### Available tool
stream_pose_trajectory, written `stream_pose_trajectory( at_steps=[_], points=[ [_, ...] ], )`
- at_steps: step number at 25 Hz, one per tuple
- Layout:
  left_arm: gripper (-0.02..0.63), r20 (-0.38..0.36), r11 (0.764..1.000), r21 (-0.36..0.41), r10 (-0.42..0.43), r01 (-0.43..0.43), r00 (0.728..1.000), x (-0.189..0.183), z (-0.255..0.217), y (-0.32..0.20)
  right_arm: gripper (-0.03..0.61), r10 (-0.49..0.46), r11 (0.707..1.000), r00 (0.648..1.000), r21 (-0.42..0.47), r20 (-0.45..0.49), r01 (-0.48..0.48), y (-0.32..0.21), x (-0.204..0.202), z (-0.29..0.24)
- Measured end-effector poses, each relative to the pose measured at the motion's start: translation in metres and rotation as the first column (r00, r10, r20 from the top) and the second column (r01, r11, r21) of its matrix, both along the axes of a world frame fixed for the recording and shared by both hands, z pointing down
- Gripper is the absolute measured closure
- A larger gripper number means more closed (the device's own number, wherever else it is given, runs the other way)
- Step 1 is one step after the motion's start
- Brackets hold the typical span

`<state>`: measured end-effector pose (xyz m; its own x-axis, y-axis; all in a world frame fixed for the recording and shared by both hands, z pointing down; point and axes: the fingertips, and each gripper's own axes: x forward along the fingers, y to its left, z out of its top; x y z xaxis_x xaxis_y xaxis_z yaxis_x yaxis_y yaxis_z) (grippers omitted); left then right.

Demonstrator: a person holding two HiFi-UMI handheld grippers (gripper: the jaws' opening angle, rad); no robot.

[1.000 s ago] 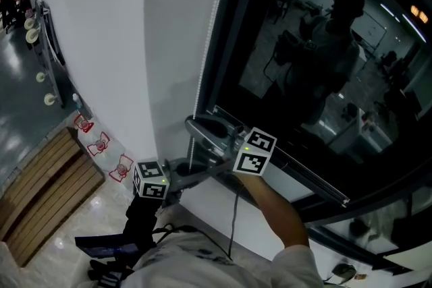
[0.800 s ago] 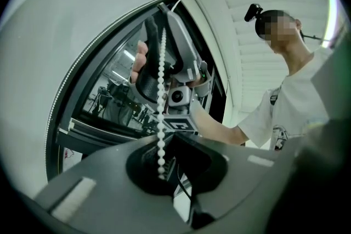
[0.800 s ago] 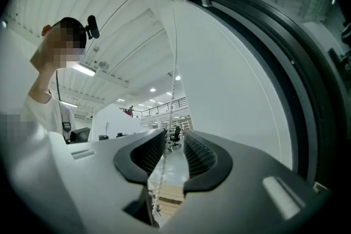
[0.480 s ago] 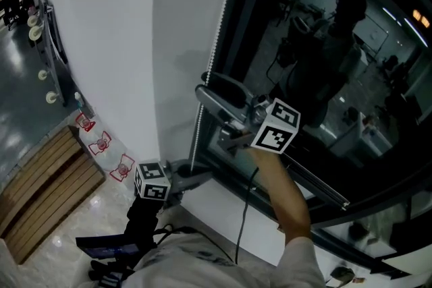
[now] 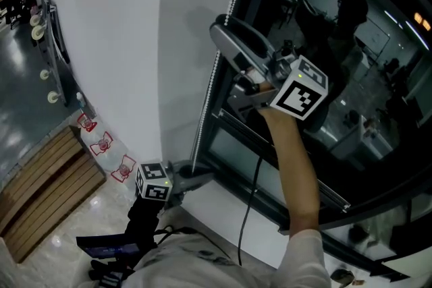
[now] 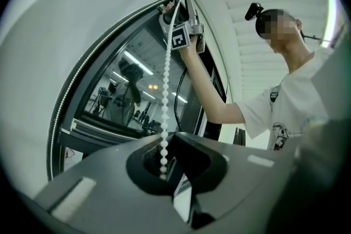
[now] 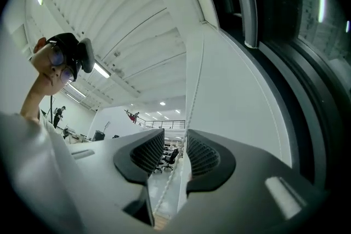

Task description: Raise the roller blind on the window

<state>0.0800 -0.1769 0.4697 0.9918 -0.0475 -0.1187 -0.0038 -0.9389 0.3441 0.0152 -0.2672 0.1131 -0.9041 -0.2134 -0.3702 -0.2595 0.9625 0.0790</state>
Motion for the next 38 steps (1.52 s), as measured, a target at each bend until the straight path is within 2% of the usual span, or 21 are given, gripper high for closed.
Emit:
stream_pose_trajectory(
  at_steps=[6,10,17,25,32,38],
  points=[
    [0.615,0.002,1.0,-0.002,0.007,-0.007,1.0,0.002,0.001,0.002,0.559,0.033,0.999,0.998,-0.019,0.047,-0.032,-0.005,0.008,-0.007],
    [0.615,0.006,1.0,-0.007,0.015,-0.015,1.0,0.004,0.001,0.003,0.563,0.003,0.998,0.996,-0.064,0.084,0.002,-0.001,0.011,-0.006],
    [0.615,0.009,1.0,-0.022,0.015,-0.015,1.0,0.005,0.003,0.003,0.565,-0.006,0.999,0.996,-0.045,0.089,0.01,0.01,0.014,0.0],
    [0.615,0.011,1.0,-0.021,0.02,-0.02,1.0,0.007,0.001,0.003,0.565,-0.002,0.996,0.999,-0.092,0.033,0.005,0.019,0.007,0.046],
    [0.615,0.015,1.0,-0.02,0.019,-0.019,1.0,0.006,0.002,0.003,0.565,0.011,0.986,0.999,-0.168,-0.034,-0.017,0.018,-0.003,0.11],
    [0.615,0.017,1.0,-0.023,0.016,-0.015,1.0,0.007,-0.001,0.0,0.565,0.013,0.978,0.998,-0.206,-0.056,-0.024,0.019,0.0,0.136]
  ],
)
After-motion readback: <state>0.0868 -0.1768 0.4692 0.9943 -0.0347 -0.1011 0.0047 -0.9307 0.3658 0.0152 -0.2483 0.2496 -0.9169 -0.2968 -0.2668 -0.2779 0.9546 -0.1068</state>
